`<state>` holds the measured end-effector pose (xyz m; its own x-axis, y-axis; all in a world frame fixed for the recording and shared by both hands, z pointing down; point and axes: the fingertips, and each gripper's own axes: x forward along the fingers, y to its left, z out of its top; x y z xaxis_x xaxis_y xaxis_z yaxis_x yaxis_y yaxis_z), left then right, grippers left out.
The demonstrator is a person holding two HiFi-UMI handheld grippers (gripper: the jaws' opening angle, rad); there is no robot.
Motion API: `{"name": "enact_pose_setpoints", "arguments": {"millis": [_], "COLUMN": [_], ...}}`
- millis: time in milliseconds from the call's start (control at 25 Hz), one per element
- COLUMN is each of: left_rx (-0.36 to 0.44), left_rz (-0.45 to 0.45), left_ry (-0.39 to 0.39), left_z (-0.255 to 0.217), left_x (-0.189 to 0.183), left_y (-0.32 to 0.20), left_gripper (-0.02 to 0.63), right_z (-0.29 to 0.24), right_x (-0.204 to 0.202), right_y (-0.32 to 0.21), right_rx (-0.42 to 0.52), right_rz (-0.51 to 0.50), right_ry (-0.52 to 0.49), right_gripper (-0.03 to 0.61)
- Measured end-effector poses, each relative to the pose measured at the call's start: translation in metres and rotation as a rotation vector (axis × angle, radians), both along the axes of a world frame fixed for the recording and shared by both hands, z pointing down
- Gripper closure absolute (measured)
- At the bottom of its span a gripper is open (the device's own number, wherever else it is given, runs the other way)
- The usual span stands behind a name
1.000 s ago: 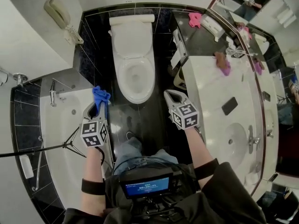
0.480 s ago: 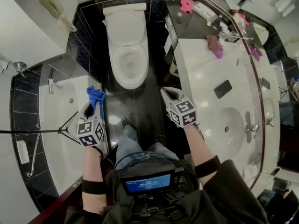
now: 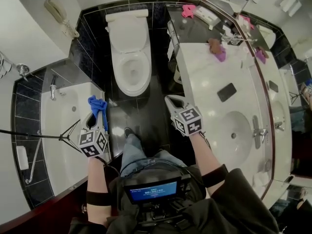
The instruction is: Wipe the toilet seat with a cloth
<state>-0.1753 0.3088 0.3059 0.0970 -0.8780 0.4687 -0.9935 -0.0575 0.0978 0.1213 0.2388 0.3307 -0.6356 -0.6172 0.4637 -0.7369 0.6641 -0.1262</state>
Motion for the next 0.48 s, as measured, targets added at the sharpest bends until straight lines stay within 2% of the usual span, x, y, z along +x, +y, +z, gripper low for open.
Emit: {"name": "enact_pose_setpoints", "arguments": {"millis": [480], "left_rx": [0.012], "left_rz": [0.009], "left_ry": [-0.022], "left_z": [-0.005], "left_x": [-0.011], "left_y": [-0.002], "left_gripper": [0.543], "right_z": [0.004], "right_x": [-0.015], "right_y": [0.000], "right_rx": [-0.008], "right_rz": [-0.010], "right_ry": [0.000], "right_gripper": [0.563]}}
